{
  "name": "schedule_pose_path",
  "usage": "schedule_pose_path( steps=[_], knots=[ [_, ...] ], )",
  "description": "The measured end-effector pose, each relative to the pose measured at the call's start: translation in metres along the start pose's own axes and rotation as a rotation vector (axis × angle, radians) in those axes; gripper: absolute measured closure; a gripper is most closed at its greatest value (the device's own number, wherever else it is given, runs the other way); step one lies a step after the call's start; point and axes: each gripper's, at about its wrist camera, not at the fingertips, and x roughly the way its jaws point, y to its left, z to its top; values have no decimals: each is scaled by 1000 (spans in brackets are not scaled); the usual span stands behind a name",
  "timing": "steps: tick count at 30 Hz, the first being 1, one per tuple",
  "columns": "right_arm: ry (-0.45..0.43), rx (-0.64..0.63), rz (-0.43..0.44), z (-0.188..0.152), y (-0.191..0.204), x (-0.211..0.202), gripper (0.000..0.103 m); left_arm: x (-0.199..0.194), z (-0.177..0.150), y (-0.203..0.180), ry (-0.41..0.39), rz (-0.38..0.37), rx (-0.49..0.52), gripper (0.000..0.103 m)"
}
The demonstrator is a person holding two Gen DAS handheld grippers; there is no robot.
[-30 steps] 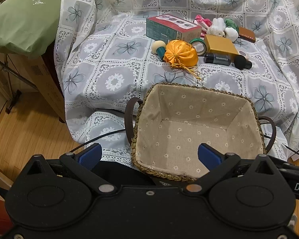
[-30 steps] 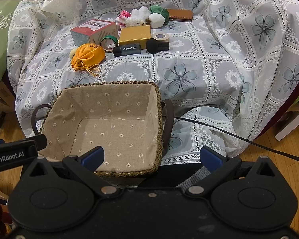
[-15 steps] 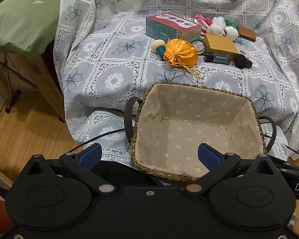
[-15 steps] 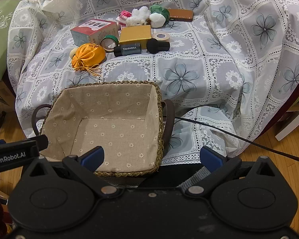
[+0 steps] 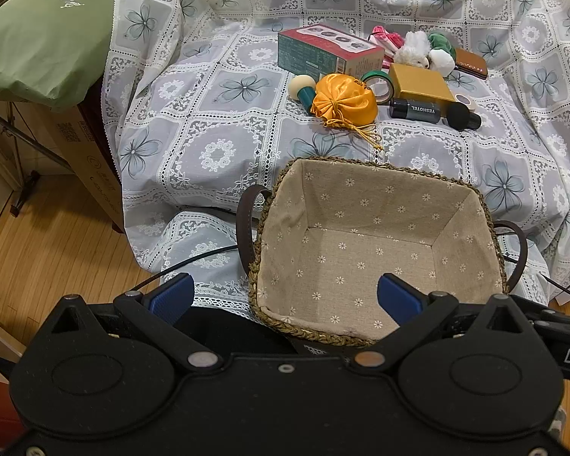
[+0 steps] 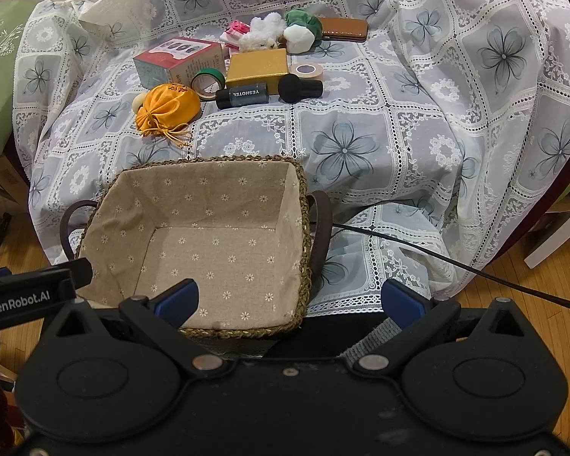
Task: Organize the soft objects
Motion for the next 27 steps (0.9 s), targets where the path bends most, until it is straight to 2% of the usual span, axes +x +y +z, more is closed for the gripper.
schedule_pose_path(
  steps=[27],
  knots=[
    [14,-1,4,-4,2,2,0,0,-8,0,7,-3,-2,3]
  ],
)
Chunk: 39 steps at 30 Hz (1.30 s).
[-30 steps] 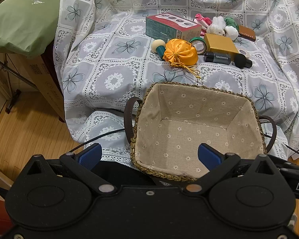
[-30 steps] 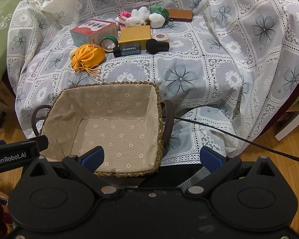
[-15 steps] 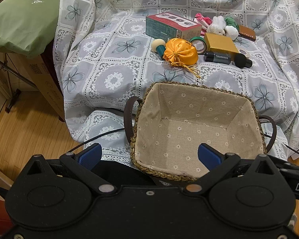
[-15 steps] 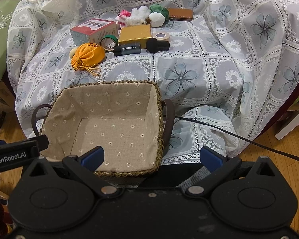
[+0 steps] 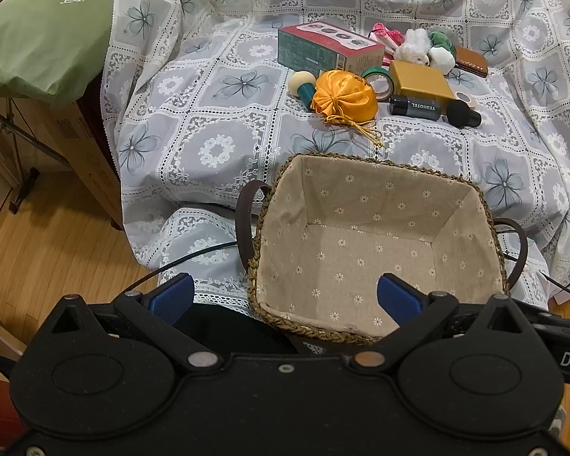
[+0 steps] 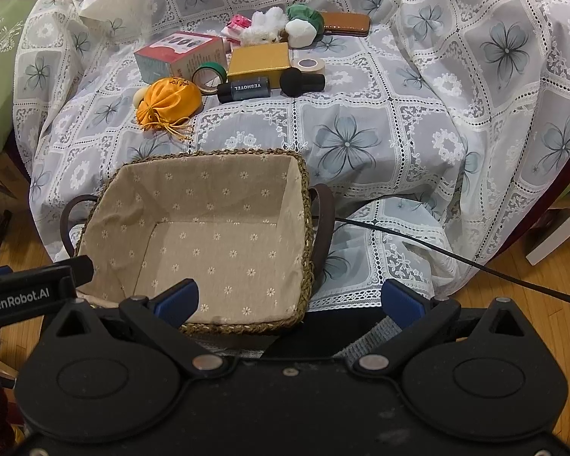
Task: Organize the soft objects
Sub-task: 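Reach the left tool to the yellow pouch while the right tool reaches the black brush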
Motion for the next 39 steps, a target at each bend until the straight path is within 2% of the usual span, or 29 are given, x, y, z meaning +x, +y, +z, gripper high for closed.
schedule_pose_path(
  steps=[6,11,16,20,22,39],
  knots=[
    [-10,-1,10,2,-2,1,1,0,4,3,-4,-18,-13,3],
    [-75,-5,-23,13,-4,2,1,0,13,6,-62,-18,-16,3],
    [-158,9,-55,33,-9,6,1,2,31,4,-118,7,-3,3],
    [-164,35,-45,54,-15,15,5,10,47,3,-123,-1,-7,7],
    [-154,31,-40,62,-15,21,10,15,53,2,-117,-6,-10,8],
    [-109,50,3,109,-16,86,14,76,95,-12,-20,-82,15,10]
  ],
)
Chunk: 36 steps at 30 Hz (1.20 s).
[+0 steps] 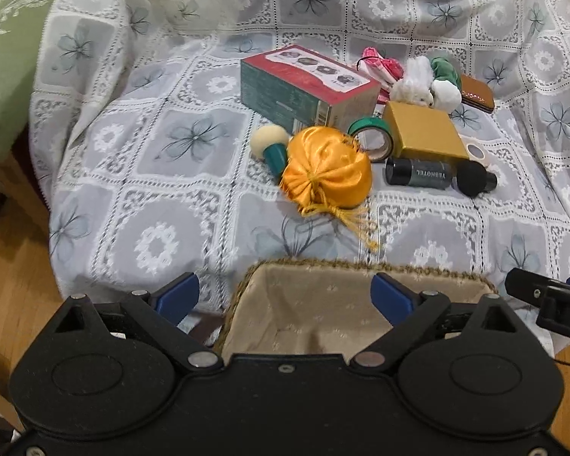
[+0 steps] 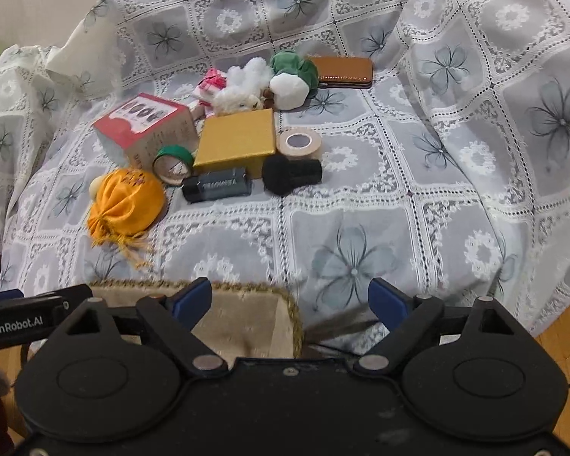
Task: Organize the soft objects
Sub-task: 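Reach the left tool to the yellow pouch while the right tool reaches the black brush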
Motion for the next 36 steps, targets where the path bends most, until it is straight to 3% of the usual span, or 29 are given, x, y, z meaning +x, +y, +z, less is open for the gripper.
schedule_pose_path(
  steps=[9,20,25,34,36],
  knots=[
    [-53,24,-23,33,-11,32,16,26,27,-11,-36,-9,50,9],
    [-65,-44,-22,64,-5,78,24,42,30,-13,-12,-27,49,9],
    [-63,-83,-28,69,-2,93,35,46,33,-11,-1,-27,31,9],
    [-55,-104,9,80,-1,113,38,50,39,-13,-8,-32,22,8],
    [-42,-89,37,81,-4,116,47,51,40,-14,-9,-34,22,8]
  ],
)
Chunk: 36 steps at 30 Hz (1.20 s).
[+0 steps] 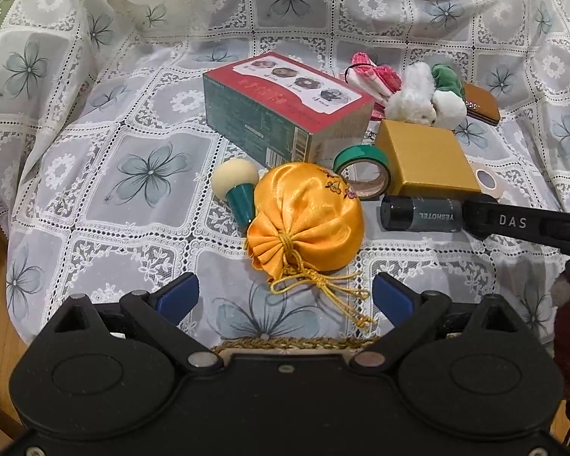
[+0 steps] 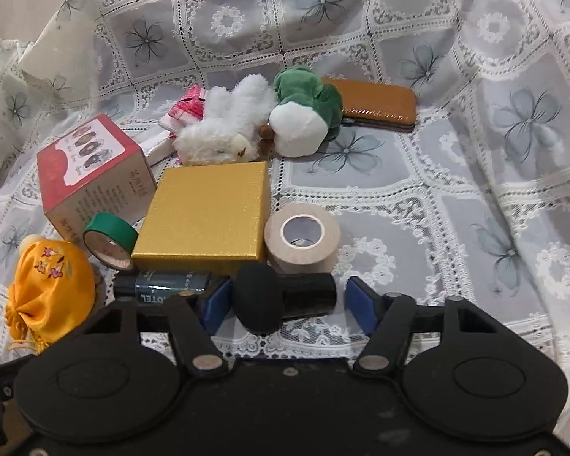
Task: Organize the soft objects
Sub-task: 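Reach the left tool to the yellow pouch while the right tool reaches the black brush, then close the left tool on the yellow pouch while the right tool grips the black brush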
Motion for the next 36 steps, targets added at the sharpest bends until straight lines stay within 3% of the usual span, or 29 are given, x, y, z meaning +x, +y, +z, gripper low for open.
schedule_pose_path(
  steps=[8,17,28,31,33,36],
  knots=[
    [3,71,33,-1,-10,-5,46,6,8,-5,-4,-7,-3,8],
    [-41,90,-54,-11,-17,-20,46,18,23,-19,-33,10,34,8],
    [-31,98,-60,-19,-18,-23,46,33,32,-31,-59,42,71,9],
    [-29,100,-60,-20,-17,-24,46,34,32,-32,-71,48,77,20],
    [-28,102,-61,-21,-17,-25,46,35,32,-32,-71,51,84,34],
    [-27,111,-57,-22,-18,-27,46,37,30,-31,-75,68,95,38]
  ],
)
